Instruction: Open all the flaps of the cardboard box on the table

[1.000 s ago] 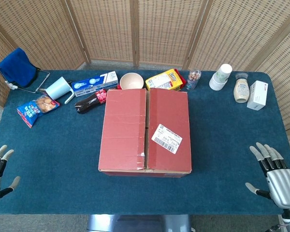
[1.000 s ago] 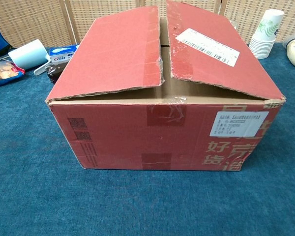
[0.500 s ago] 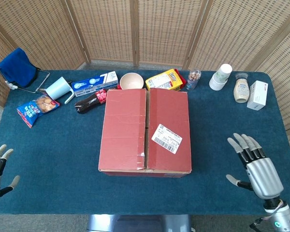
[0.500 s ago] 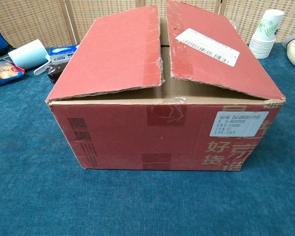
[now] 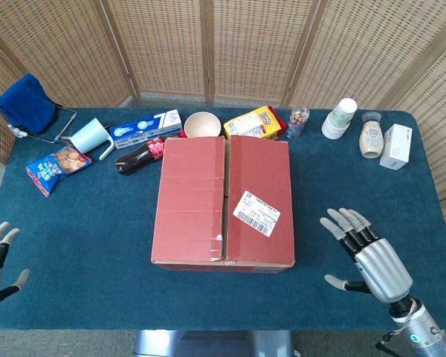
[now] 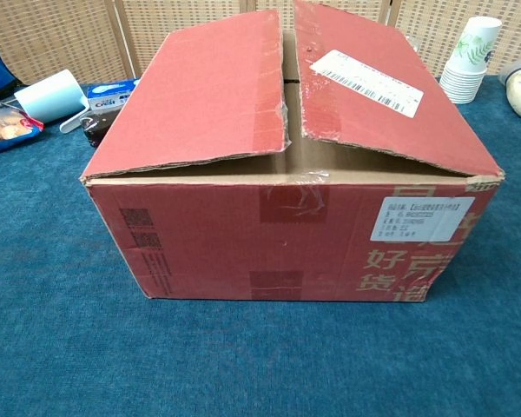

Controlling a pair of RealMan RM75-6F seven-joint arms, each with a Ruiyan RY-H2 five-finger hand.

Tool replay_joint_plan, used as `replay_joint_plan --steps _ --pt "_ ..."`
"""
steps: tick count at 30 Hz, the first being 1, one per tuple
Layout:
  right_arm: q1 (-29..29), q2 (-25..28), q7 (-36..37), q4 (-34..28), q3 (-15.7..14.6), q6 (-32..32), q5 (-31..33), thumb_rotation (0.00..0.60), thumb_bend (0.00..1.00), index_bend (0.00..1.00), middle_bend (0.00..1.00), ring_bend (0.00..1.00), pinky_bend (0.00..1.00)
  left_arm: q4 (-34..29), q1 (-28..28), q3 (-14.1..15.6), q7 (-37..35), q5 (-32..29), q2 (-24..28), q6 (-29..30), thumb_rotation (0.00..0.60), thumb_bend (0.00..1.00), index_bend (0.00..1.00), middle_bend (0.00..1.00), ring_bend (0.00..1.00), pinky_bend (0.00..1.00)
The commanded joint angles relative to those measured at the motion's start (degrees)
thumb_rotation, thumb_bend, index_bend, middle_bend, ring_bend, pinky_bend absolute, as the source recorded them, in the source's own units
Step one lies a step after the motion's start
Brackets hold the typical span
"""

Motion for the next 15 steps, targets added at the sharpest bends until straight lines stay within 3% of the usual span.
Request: replay_joint_plan --steps 1,15 --pt "1.36 -0.62 -0.52 -0.27 0.24 -0.80 -0.79 0.544 0.00 0.00 0.00 0.00 0.14 0.17 -0.09 -0.10 0.05 -0.36 -0.10 -0.30 0.600 0.19 0.12 0.00 0.00 0.00" --pt "7.50 -2.37 -2.52 -1.84 1.33 -5.88 -2.49 0.535 0.00 0.00 0.00 0.00 0.14 0.69 -0.33 -0.40 -0.15 -1.43 -0.36 -1.05 0.600 0.19 0.12 0.00 0.00 0.00"
